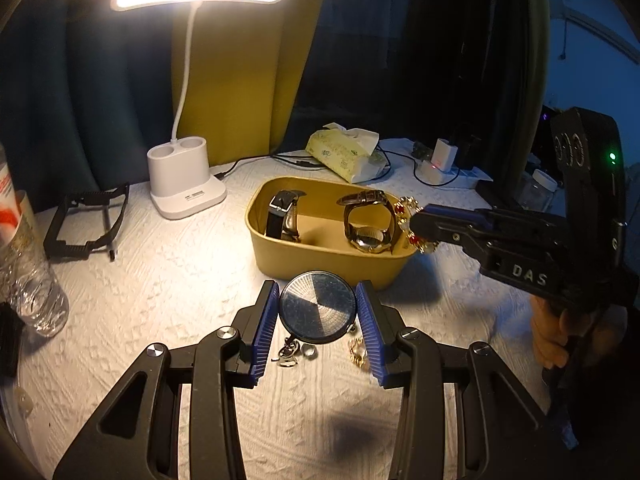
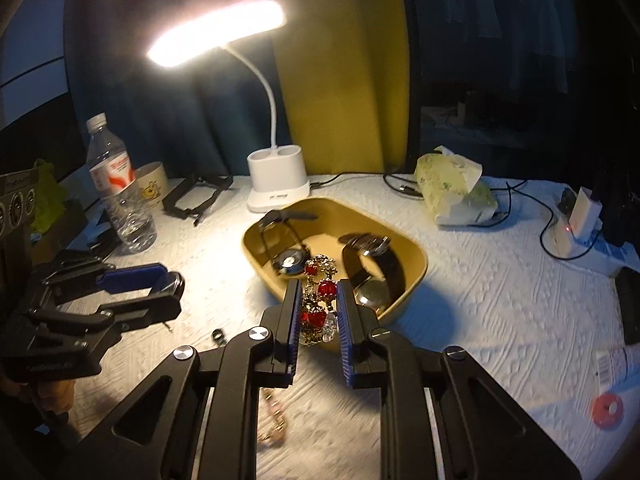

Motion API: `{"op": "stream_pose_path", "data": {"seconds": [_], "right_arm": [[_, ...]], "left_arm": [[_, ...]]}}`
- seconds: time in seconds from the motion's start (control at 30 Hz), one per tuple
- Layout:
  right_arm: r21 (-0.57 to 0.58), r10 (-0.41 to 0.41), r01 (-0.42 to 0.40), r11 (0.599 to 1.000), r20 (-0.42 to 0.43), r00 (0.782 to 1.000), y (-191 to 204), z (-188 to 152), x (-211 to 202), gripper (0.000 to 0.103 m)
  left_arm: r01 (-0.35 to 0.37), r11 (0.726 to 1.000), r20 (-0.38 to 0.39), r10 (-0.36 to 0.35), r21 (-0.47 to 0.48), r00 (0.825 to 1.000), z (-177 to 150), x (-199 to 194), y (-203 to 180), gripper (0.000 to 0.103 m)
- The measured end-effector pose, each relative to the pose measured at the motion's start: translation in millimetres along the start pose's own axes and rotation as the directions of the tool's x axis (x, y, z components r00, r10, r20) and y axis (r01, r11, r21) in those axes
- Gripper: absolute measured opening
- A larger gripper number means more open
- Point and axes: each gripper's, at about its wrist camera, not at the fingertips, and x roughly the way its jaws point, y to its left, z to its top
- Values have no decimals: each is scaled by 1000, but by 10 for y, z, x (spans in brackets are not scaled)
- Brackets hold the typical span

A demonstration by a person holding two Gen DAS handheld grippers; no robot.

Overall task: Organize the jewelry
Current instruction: 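Lower the red-bead bracelet into the tan tub and open the right tool, then lower the pocket watch into the tub and open the left tool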

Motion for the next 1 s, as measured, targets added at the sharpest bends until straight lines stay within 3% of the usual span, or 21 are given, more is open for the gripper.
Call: {"op": "stream_pose_path", "data": {"seconds": [0.43,0.7,1.0], "right_arm": [[-7,42,-42,999,-27,999,-139,-6,260,18],[8,51,-51,999,9,999,-235,-1,189,38],[59,49,-50,997,15,999,-400,-58,154,41]], "left_arm": [[-7,999,-7,8,31,1000,195,216,-81,42],[2,997,-20,-1,74,1000,293,362,-217,42],[-9,994,-74,17,109,997,359,721,-269,42]]}}
